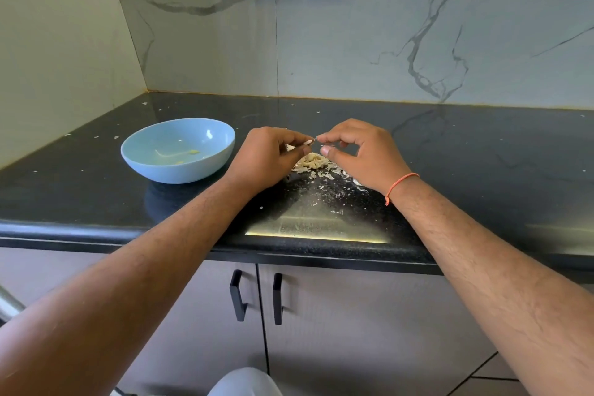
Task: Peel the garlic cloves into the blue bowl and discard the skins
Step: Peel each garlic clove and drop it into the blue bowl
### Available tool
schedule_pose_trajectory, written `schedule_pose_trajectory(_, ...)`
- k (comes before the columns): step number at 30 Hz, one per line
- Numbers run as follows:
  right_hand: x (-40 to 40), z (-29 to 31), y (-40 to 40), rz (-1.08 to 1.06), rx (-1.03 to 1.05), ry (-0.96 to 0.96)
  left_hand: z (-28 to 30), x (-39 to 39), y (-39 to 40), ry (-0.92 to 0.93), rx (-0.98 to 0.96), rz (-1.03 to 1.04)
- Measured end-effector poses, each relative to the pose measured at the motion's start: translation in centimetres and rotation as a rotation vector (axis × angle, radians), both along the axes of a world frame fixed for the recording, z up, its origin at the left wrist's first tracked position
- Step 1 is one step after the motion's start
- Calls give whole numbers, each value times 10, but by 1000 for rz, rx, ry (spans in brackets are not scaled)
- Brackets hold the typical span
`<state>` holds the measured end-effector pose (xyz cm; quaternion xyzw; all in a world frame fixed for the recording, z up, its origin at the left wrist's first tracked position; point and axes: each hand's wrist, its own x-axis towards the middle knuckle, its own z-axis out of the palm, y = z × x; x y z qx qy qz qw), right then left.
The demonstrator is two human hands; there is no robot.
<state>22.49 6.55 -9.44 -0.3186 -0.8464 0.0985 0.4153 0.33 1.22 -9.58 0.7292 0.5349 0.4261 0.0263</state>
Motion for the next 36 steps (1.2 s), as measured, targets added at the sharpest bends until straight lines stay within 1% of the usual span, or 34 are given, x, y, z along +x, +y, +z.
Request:
schedule_pose_trajectory(7, -5, 2, -7, 43, 9, 63, 1, 1, -5, -25, -46, -80)
schedule_pose_trajectory(14, -7, 5, -14, 92, -82, 127, -2, 0, -2, 19, -63, -109)
schedule_pose_trajectory(20, -8, 6, -16, 68, -136, 154, -3, 2, -1, 19, -55, -104)
schedule_pose_trajectory(23, -10, 9, -17, 29, -193, 248, -2, 2, 0, 32, -55, -99)
schedule_pose_trajectory(26, -9, 12, -17, -18, -317, 370, -1, 1, 0, 57, -52, -76)
schedule_pose_trajectory(28, -8, 14, -17, -14, -380, 408, -2, 0, 1, 47, -44, -71)
schedule_pose_trajectory(33, -3, 13, -16, 27, -442, 368, -3, 0, 1, 55, 1, -79)
schedule_pose_trajectory(36, -1, 13, -15, 46, -495, 342, -1, -3, 3, 15, -32, -69)
